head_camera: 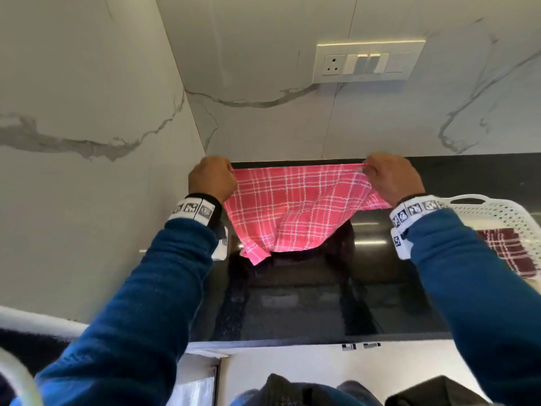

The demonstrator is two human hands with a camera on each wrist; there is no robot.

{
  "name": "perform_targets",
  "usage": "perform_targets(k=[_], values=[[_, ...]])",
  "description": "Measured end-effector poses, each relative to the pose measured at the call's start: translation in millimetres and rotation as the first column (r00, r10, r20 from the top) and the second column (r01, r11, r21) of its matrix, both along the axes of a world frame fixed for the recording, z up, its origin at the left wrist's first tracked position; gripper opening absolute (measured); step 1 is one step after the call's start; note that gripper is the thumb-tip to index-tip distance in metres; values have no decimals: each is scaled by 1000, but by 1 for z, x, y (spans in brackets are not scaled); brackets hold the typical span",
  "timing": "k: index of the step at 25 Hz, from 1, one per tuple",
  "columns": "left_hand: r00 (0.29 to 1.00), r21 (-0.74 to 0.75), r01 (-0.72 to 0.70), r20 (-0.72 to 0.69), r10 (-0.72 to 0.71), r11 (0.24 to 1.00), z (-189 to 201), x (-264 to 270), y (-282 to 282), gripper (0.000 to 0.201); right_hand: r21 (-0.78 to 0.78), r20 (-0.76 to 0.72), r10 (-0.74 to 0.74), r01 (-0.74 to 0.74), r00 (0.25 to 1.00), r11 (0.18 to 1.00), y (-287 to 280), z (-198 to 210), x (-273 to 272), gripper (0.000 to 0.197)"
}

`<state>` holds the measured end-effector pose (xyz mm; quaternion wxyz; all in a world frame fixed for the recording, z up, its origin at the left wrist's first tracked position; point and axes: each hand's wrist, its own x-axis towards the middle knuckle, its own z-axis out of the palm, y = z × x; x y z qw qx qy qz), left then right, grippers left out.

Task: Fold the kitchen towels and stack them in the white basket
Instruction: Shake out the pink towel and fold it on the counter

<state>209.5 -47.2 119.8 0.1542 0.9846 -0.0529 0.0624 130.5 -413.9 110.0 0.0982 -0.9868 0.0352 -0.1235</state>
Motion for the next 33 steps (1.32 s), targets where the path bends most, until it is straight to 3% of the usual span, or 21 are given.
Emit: perform_targets(k=[3, 5, 7, 10, 13, 17, 20, 22, 25, 27, 30, 33], values=[[984, 18, -56, 171, 52, 998, 56, 30, -13, 22, -56, -5, -140, 139, 990, 989, -13, 48, 28, 23], [931, -72, -86, 350, 106, 994, 105, 44, -21, 27, 26, 158, -223, 222, 962, 975, -22, 95, 41, 24], [836, -244, -53, 520, 176, 968, 146, 48, -23, 29, 180, 376, -302, 250, 876, 951, -31, 141, 48, 26], [709, -470, 150, 664, 236, 870, 166, 25, -19, 24, 323, 631, -290, 97, 719, 942, -38, 176, 33, 31], [624, -515, 291, 741, 247, 806, 133, -22, -12, 20, 286, 710, -156, -78, 686, 955, -35, 157, -11, 30], [742, -523, 239, 642, 194, 818, 42, -94, -4, 12, 360, 602, -123, -131, 789, 924, -25, 78, -88, 18], [910, -497, 52, 382, 164, 866, -32, -150, 5, 16, 341, 402, -77, -71, 912, 937, -28, -5, -146, 20], [970, -429, -30, 206, 130, 903, -77, -186, 10, 17, 326, 239, -59, -23, 969, 945, -29, -60, -183, 24], [996, -255, -89, -52, 78, 963, -141, -237, 16, 27, 323, 44, -62, 44, 997, 945, -30, -124, -235, 25], [971, -91, -52, -238, 29, 994, -177, -273, 19, 35, 300, -103, -7, 38, 995, 953, -32, -160, -265, 21], [964, 4, 9, -265, -7, 1000, -195, -308, 20, 26, 275, -201, 37, 20, 979, 961, -39, -197, -297, 17], [972, -26, -34, -235, 27, 999, -183, -313, 21, 24, 285, -191, 47, 10, 980, 959, -41, -194, -308, 15]])
